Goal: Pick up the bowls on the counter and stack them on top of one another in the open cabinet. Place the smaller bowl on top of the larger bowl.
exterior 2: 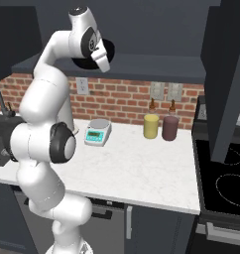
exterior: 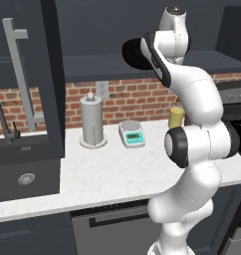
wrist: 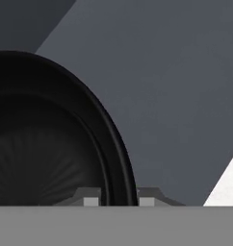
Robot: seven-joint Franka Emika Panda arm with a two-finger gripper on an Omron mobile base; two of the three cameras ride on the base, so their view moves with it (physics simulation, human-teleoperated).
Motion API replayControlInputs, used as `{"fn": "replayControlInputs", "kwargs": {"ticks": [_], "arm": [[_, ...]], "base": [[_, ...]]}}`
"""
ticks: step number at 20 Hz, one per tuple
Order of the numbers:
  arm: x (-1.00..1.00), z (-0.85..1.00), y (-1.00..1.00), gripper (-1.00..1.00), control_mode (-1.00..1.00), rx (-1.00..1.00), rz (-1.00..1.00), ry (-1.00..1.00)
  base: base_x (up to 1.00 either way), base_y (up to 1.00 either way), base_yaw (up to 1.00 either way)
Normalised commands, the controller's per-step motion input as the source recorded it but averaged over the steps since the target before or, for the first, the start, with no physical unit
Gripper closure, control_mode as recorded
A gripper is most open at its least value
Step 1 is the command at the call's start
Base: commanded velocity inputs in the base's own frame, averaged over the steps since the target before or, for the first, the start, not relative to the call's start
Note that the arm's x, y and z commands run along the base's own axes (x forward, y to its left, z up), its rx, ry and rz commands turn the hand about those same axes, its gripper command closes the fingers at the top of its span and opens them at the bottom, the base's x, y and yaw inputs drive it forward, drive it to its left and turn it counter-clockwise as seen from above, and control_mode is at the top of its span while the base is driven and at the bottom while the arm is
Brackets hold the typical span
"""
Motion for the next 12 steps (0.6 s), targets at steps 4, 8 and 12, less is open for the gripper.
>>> {"fn": "replayControlInputs", "kwargs": {"ticks": [4, 8, 12], "arm": [[0.10, -0.08, 0.00, 1.00, -1.00, -0.01, 0.00, -0.02], [0.00, 0.00, 0.00, -1.00, -1.00, 0.00, 0.00, 0.00], [0.00, 0.00, 0.00, -1.00, -1.00, 0.00, 0.00, 0.00]], "base": [[0.00, 0.00, 0.00], [0.00, 0.00, 0.00], [0.00, 0.00, 0.00]]}}
